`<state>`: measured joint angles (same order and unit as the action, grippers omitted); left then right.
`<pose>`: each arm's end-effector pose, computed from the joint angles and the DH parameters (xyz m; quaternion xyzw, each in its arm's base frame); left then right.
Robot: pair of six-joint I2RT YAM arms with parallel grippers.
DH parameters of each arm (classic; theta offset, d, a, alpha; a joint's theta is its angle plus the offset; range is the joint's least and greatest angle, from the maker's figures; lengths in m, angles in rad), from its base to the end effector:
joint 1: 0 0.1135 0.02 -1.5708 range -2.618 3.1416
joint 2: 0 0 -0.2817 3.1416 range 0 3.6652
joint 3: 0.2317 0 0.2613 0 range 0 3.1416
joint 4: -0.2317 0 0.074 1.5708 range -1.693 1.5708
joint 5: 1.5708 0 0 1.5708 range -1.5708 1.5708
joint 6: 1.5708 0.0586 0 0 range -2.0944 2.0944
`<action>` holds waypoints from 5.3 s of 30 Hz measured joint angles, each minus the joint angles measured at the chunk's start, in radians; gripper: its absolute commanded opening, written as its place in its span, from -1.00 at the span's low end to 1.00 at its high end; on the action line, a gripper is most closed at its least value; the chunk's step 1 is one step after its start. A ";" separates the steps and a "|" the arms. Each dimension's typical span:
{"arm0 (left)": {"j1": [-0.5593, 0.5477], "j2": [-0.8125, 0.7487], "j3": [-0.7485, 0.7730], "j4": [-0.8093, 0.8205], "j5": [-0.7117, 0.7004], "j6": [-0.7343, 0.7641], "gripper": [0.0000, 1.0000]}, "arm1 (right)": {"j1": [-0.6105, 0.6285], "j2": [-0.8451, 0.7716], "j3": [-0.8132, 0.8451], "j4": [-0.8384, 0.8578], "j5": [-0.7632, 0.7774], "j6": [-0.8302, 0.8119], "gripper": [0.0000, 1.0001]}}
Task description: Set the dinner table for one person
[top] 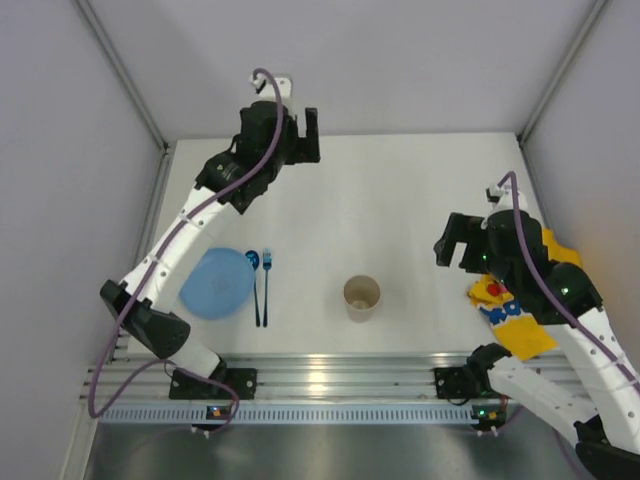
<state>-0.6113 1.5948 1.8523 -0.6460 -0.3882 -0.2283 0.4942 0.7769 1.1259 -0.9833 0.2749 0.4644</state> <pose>0.3207 -0.1977 0.4693 0.0495 0.8203 -0.0766 0.5646 0.1331 0.0536 0.3771 0.0487 0.8848 0.0977 0.4531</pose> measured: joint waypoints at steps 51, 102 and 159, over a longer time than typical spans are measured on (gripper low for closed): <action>0.113 0.122 -0.424 0.198 0.661 -0.166 0.62 | -0.687 0.973 -0.001 0.129 0.131 0.079 -1.00; 0.108 0.560 -0.211 0.205 0.541 -0.269 0.41 | -0.219 0.818 0.184 0.217 -0.355 0.010 0.71; 0.118 0.687 -0.031 0.106 0.561 -0.214 -1.00 | -0.437 0.917 -0.174 0.487 -0.549 -0.002 -1.00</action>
<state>-0.4934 2.2818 1.8217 -0.5404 0.1730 -0.4419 0.0570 1.6936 0.9520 -0.4965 -0.2737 0.4629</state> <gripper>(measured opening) 0.021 0.021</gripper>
